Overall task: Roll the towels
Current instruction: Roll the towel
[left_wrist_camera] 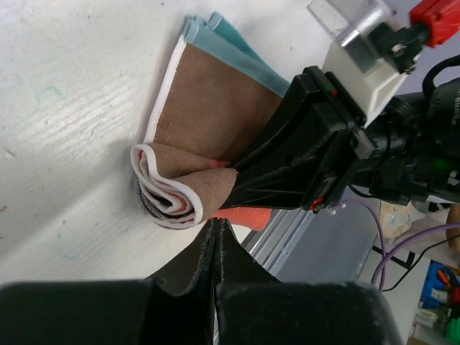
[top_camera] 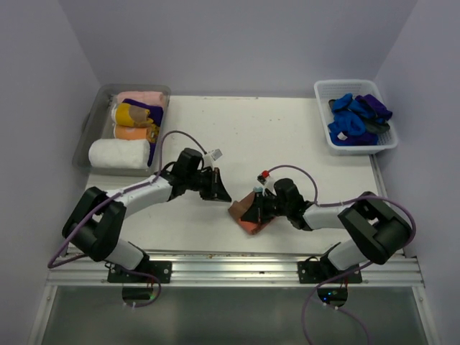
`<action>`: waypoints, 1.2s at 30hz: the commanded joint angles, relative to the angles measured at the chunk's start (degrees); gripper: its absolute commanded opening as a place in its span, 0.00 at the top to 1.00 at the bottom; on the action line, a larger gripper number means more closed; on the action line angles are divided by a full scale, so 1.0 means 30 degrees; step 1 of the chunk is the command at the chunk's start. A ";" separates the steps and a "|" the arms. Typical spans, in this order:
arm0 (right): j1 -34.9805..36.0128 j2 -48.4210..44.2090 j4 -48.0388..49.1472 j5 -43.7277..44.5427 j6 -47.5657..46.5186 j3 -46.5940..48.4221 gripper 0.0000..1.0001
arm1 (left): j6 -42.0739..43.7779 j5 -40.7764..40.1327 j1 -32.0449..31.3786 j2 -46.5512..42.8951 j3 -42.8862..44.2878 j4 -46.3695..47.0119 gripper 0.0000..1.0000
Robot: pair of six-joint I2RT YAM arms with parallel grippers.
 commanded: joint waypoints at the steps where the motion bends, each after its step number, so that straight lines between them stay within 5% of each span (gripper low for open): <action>1: -0.0062 0.0367 -0.2092 0.1557 -0.0734 -0.0560 1.00 | 0.0382 0.1135 -0.0308 0.0789 -0.0072 0.0993 1.00; 13: -0.0062 -0.1828 -0.4605 0.3049 -0.1289 -0.0619 1.00 | 0.0410 0.1164 -0.1334 0.5795 0.2151 0.2810 1.00; 14: -0.0033 -0.2498 -0.5251 0.3342 -0.1523 -0.0473 0.97 | 0.0410 0.1136 -0.1421 0.6177 0.2300 0.2722 1.00; 18: 0.0522 -0.5741 -0.9086 0.6233 -0.2520 0.0551 0.47 | 0.0351 0.1136 -0.1481 0.7030 0.2389 0.2546 1.00; 21: 0.1196 -0.8119 -1.2456 0.8490 -0.3136 0.1837 0.34 | 0.0644 0.1077 -0.1481 0.6914 0.2477 0.2050 1.00; 25: 0.2336 -0.9476 -1.6467 1.1536 -0.3867 0.3393 0.34 | 0.0879 0.1164 -0.1481 0.6913 0.2535 0.1813 1.00; 36: 0.7403 -0.7196 -1.8471 1.4801 -0.5947 0.7289 0.81 | 0.1200 0.1311 -0.1511 0.7176 0.3178 0.1346 1.00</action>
